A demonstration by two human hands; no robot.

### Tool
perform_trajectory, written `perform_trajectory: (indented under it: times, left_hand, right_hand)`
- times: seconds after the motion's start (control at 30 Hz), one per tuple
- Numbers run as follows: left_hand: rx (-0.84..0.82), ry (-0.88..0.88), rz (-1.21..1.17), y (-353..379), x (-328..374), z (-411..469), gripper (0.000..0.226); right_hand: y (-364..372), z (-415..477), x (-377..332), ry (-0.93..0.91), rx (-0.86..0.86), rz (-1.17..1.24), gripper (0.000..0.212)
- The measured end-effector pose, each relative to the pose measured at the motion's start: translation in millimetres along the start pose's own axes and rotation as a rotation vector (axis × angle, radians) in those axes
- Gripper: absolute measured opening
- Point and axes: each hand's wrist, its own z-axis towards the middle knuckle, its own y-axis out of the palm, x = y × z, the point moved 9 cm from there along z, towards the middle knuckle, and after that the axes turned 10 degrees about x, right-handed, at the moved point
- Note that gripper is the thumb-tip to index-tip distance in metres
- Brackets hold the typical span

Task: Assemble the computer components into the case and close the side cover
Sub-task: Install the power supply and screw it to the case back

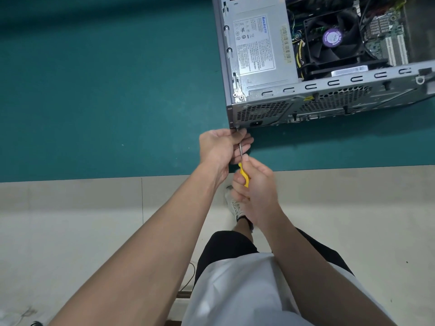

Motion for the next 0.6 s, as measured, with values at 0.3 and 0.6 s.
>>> perform_trajectory:
  times: [0.3, 0.6]
  left_hand:
    - [0.100, 0.370, 0.672, 0.5, 39.9, -17.7, 0.045]
    - [0.258, 1.509, 1.210, 65.6, 129.5, -170.9, 0.035]
  right_hand:
    - [-31.4, -15.6, -85.4, -0.395, 0.011, -0.785, 0.021]
    - [-47.8, -86.7, -227.5, -0.740, -0.086, -0.772, 0.010]
